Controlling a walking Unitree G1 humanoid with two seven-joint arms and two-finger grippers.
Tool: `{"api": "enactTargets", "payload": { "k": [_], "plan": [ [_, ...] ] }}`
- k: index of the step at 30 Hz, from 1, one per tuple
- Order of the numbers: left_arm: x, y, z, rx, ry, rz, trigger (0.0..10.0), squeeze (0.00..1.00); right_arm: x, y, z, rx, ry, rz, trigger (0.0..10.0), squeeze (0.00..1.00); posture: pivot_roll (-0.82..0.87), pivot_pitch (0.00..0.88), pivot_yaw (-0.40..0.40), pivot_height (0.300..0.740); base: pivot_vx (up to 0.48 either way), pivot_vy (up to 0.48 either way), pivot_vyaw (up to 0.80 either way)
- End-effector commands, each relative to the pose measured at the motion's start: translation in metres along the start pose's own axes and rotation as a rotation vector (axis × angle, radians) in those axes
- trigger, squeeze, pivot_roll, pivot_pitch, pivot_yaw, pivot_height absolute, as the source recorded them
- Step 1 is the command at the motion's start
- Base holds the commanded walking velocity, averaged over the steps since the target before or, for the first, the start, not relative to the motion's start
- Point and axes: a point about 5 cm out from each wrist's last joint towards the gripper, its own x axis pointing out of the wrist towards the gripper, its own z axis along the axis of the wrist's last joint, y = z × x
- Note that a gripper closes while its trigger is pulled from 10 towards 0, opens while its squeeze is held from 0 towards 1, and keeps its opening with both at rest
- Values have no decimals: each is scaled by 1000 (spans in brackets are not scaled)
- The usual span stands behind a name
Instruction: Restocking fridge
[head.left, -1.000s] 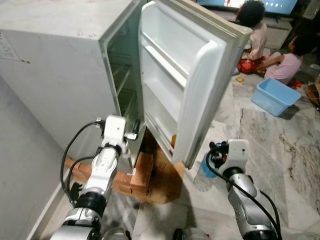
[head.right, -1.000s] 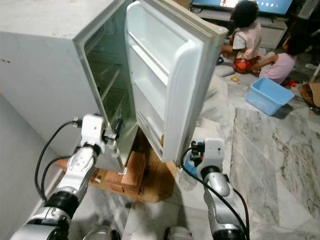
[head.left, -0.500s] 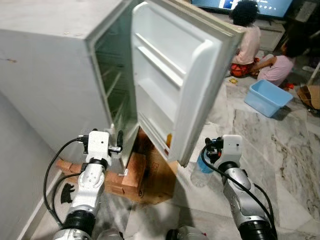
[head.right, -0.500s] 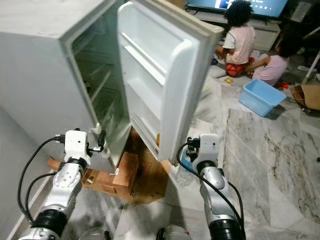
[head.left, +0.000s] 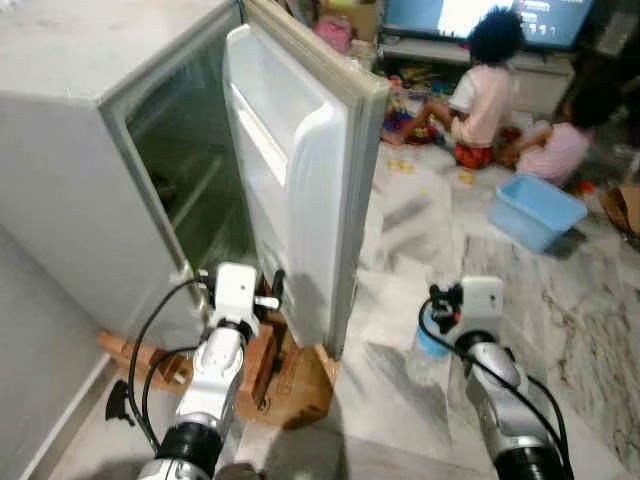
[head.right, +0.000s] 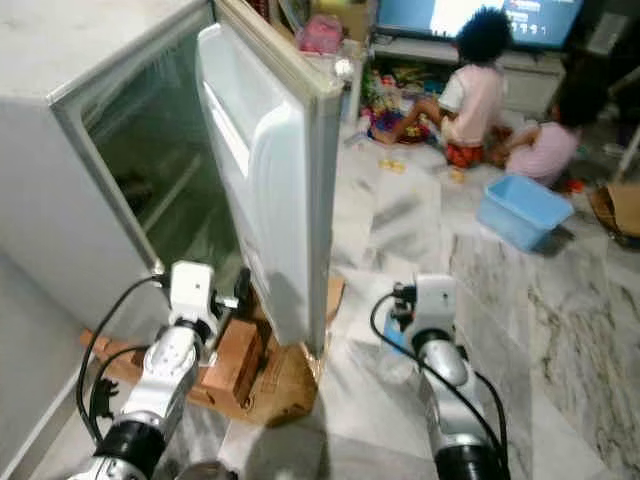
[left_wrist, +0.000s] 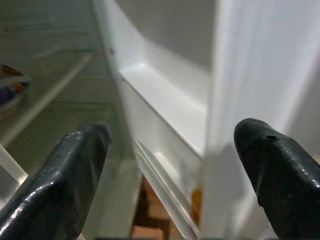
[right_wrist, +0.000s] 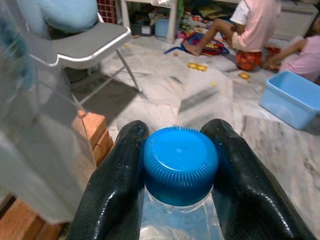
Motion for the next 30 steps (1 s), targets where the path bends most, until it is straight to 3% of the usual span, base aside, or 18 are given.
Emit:
{"api": "enactTargets", "payload": {
  "k": [1,11,14,20,26,30],
  "plan": [
    [2,7,2,12,3,15,10000,0,4,11,11,6,-46,32,10000,0,25,0,-29,740,480,0,0],
    [4,0,0,3,34,-18,10000,0,5,12,10,6,-49,28,10000,0,23,0,-25,740,480,0,0],
    [6,-20,4,39,24,-154,10000,0,5,12,10,3,-50,32,10000,0,25,0,-28,740,271,0,0],
    [4,-39,8,62,-8,-286,10000,0,5,13,10,3,-50,33,10000,0,22,0,-25,740,0,0,0],
    [5,-38,8,63,3,-245,10000,0,5,13,10,2,-52,31,10000,0,20,0,-24,740,0,0,0],
    [3,-27,6,47,1,-187,10000,0,5,13,9,1,-51,30,10000,0,26,0,-28,740,0,0,0]
  ]
}}
